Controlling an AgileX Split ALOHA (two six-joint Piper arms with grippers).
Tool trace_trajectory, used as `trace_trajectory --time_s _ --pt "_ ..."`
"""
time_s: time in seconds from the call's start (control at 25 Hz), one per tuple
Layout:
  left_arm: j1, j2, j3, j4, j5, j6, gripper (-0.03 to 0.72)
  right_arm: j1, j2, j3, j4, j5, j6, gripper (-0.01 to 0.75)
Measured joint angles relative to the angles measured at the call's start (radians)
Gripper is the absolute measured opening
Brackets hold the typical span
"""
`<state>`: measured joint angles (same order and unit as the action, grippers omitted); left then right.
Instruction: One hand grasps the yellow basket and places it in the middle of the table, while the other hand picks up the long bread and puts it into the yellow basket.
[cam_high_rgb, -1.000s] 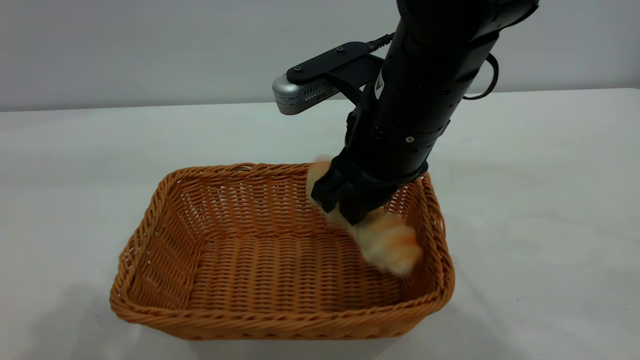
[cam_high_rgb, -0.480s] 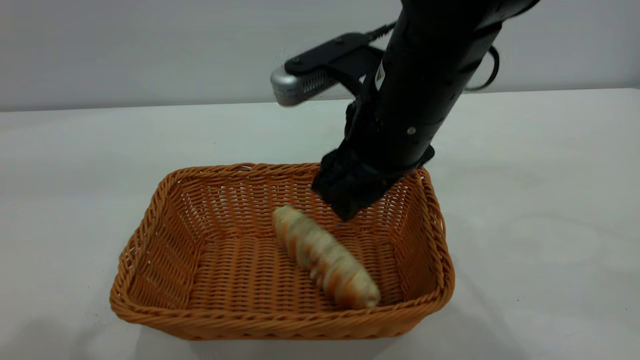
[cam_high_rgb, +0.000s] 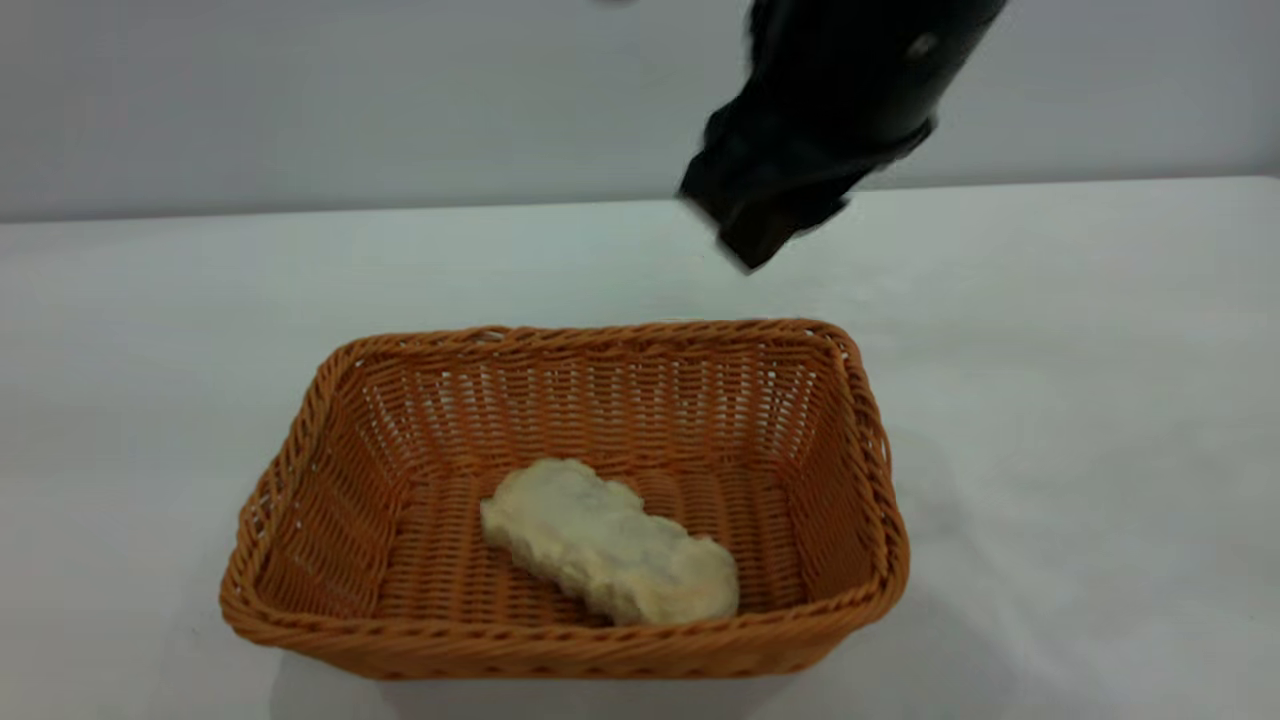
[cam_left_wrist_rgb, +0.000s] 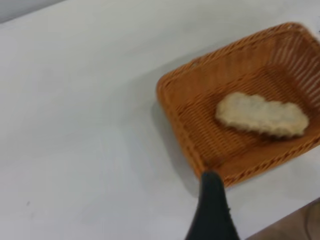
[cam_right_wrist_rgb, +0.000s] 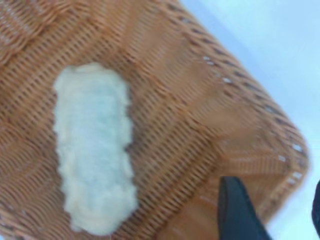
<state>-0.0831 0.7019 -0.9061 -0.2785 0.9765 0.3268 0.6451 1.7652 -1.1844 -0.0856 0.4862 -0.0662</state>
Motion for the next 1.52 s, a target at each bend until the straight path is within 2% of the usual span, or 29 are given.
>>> trace_trajectory --time_s 0.36,0.88,1.12,1.52 --pt "0.000 -0.264 0.137 0.055 0.081 -0.064 0.594 -0.095 -0.182 0.004 -0.009 0.177 0.003 0.397" --pt "0.000 -0.600 0.304 0.069 0.174 -0.078 0.594 -0.096 -0.533 0.018 -0.008 0.421 0.008 0.396" --pt "0.000 -0.672 0.373 0.122 0.180 -0.157 0.594 -0.096 -0.732 0.071 -0.008 0.480 0.019 0.396" --pt "0.000 -0.699 0.411 0.124 0.172 -0.165 0.594 -0.096 -1.073 0.201 -0.019 0.599 0.048 0.396"
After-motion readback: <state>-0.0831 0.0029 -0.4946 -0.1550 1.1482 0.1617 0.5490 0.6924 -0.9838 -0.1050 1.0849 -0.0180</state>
